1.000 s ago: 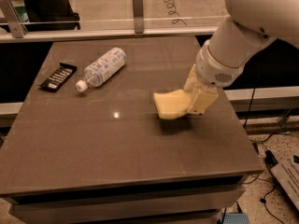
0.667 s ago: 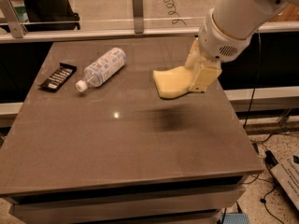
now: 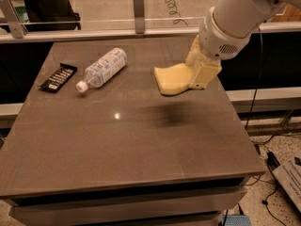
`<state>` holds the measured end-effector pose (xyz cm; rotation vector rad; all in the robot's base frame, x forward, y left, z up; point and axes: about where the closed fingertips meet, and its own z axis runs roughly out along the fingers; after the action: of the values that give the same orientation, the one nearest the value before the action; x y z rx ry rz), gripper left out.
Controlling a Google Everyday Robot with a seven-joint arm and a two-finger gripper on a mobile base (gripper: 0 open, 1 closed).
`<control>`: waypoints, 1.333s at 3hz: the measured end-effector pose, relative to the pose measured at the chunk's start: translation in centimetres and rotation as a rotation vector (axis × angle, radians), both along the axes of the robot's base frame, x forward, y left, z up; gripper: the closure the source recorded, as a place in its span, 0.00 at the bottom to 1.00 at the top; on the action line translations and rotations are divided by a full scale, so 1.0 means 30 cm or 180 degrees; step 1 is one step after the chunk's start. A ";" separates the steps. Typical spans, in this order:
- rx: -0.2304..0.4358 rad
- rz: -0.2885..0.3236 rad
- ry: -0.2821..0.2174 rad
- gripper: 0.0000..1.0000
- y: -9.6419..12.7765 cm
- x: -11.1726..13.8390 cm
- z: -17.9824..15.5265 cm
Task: Move sponge near blue plastic bottle
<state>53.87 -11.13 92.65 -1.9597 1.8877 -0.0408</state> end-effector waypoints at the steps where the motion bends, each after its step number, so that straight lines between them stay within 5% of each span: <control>1: -0.0036 0.0018 -0.0101 1.00 -0.009 0.130 -0.021; 4: 0.0053 0.0283 -0.0001 1.00 0.130 0.478 -0.208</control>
Offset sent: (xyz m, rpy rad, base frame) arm 0.1382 0.0093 -0.0411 -0.0061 -0.0304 0.0479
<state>68.20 -7.22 86.42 -2.0298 1.7930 0.0003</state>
